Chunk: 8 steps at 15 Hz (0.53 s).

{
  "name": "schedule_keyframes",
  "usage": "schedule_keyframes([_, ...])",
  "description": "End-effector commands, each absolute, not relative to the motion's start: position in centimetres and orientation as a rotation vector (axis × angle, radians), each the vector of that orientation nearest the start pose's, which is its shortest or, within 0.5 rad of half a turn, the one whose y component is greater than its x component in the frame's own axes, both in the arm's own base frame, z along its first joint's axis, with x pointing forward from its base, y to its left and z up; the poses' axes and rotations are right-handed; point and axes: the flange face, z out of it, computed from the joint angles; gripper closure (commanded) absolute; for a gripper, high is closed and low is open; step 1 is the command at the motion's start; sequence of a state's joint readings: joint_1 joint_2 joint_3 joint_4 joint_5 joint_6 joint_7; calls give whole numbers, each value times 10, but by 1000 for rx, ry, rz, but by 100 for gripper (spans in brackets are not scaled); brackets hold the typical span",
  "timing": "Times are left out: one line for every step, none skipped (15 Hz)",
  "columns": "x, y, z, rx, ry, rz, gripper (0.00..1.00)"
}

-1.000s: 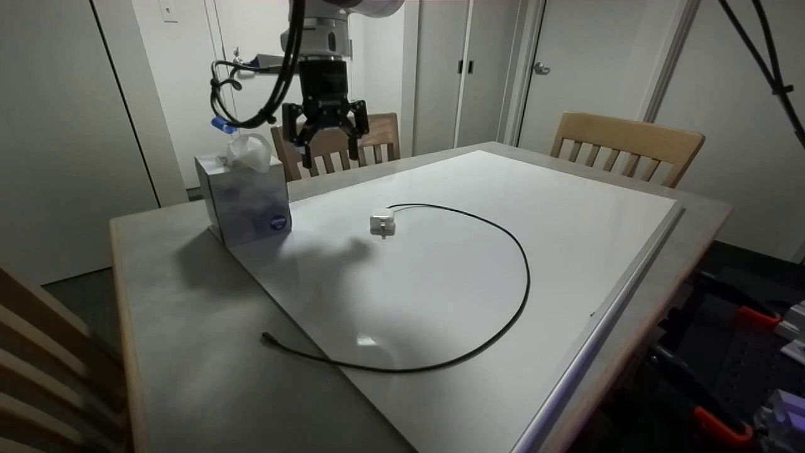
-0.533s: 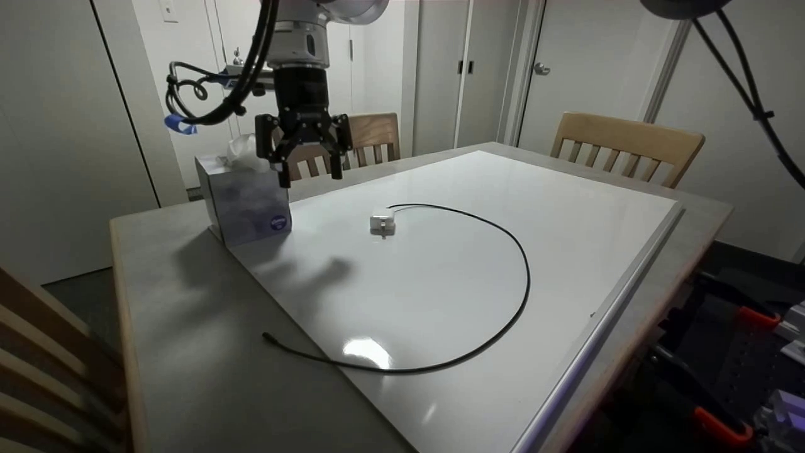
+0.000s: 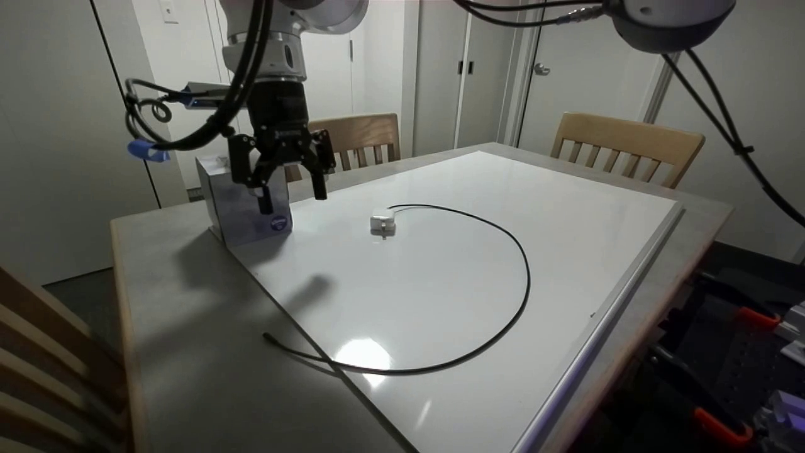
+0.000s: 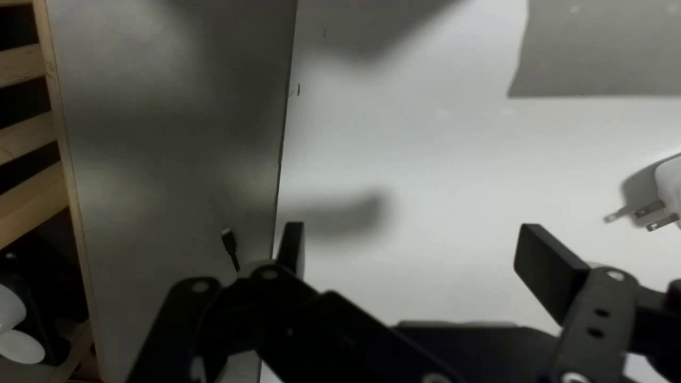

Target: Wind the charging cable

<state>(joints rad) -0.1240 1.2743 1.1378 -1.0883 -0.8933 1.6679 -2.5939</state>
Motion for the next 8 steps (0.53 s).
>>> schedule_keyframes([663,342,229,-443,3334,126,0])
schedule_keyframes([664,341,230,-439,3334,127,0])
schedule_keyframes([665,340,230,-436,3334,127,0])
schedule_keyframes([667,334,229,-429,3313,58,0])
schedule_keyframes([668,334,229,-459,3290,21,0])
schedule_keyframes([667,336,229,-485,3276,-57,0])
schedule_keyframes([666,338,228,-503,3263,-111,0])
schedule_keyframes([665,340,227,-507,3254,-149,0])
